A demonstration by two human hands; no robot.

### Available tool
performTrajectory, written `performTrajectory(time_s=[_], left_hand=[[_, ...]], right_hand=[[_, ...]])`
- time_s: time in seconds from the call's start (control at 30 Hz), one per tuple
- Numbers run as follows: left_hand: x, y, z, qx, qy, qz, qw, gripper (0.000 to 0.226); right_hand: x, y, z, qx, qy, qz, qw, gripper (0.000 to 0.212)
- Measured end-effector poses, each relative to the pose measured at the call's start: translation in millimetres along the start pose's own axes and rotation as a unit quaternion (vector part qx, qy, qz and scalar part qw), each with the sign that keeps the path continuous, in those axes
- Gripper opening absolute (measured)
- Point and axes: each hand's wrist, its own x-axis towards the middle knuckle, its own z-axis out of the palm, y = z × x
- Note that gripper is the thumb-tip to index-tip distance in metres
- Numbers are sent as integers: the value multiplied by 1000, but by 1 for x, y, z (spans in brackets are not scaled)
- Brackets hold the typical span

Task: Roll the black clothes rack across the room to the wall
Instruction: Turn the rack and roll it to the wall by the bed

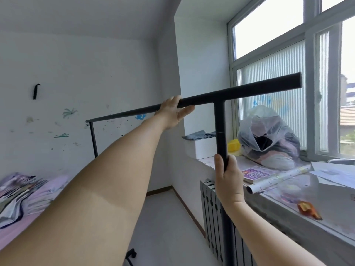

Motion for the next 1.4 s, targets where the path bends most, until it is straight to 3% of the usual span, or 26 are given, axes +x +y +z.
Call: performTrajectory(time_s=[0.17,0.33,0.53,0.67,0.83,1.1,1.23,1.4], left_hand=[[17,-28,6,29,-17,-11,999,67],[36,-48,11,51,-55,-83,994,81],[47,-69,12,72,-20,-98,992,85],[43,-81,7,77,-25,-98,992,86],[29,-80,11,50,-38,-99,993,86],[13,-55,20,27,16,-64,997,85],[9,-44,22,-8,20,-80,997,75],[10,-37,21,-29,7,-97,995,76]], right_hand=[[17,17,27,-15,7,8,1000,28],[30,33,50,-19,28,20,999,35],[33,38,71,-2,31,10,999,37],[34,40,71,130,-54,48,989,33],[39,46,62,246,-154,113,950,45],[36,52,51,216,-296,158,917,46],[34,53,58,226,-252,215,916,38],[33,54,72,196,-206,213,935,28]])
